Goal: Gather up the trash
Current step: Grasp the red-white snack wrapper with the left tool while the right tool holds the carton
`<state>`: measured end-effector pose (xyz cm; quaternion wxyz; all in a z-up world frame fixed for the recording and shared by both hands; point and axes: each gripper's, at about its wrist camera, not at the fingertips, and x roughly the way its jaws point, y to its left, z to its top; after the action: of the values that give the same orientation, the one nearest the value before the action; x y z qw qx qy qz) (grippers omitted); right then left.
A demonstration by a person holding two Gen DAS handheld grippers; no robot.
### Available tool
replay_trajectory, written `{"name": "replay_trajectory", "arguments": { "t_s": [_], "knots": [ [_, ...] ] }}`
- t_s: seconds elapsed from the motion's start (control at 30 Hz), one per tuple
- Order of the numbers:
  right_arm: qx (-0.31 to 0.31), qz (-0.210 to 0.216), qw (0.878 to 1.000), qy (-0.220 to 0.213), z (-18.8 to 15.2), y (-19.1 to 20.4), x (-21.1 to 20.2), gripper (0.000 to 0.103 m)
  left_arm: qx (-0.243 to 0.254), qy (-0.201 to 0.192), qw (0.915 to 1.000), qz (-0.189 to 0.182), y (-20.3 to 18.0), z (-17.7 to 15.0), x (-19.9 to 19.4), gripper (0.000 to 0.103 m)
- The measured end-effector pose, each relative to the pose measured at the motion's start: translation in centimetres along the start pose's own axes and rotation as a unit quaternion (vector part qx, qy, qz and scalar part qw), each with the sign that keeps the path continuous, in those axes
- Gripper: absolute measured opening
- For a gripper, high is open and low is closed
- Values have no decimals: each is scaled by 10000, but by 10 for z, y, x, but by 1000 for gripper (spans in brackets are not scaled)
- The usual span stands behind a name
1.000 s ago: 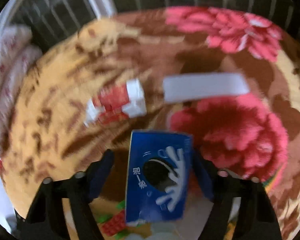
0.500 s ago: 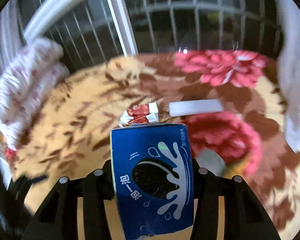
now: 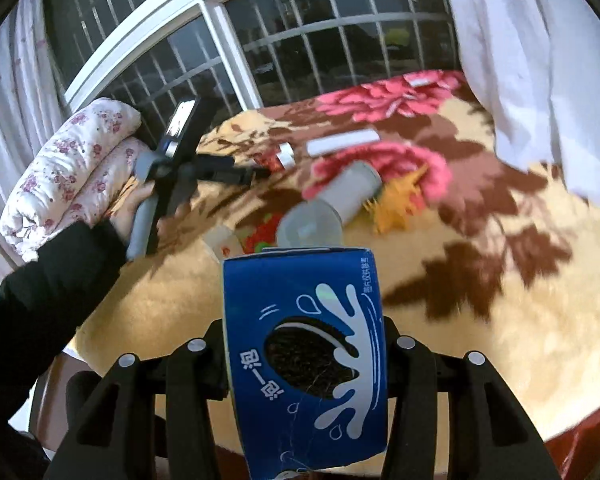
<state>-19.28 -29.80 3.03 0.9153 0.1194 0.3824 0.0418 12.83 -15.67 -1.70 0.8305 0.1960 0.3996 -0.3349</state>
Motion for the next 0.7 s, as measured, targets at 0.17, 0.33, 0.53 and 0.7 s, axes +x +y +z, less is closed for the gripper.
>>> {"name": "replay_trajectory", "arguments": {
  "t_s": [0.17,0.33,0.53,0.7],
  "knots": [
    [241,-23,9997,18,-10,-11,8,48,-191,276,9993,161,17,17,37,73],
    [297,-11,9995,-69,-11,-10,12,48,-505,368,9979,143,19,16,48,39],
    [222,49,9997,-120,-14,1,7,48,-930,74,9954,206,13,3,-8,32],
    [137,244,9996,-85,-23,20,-5,48,-915,-466,9947,57,-16,-37,-101,32]
  ]
}}
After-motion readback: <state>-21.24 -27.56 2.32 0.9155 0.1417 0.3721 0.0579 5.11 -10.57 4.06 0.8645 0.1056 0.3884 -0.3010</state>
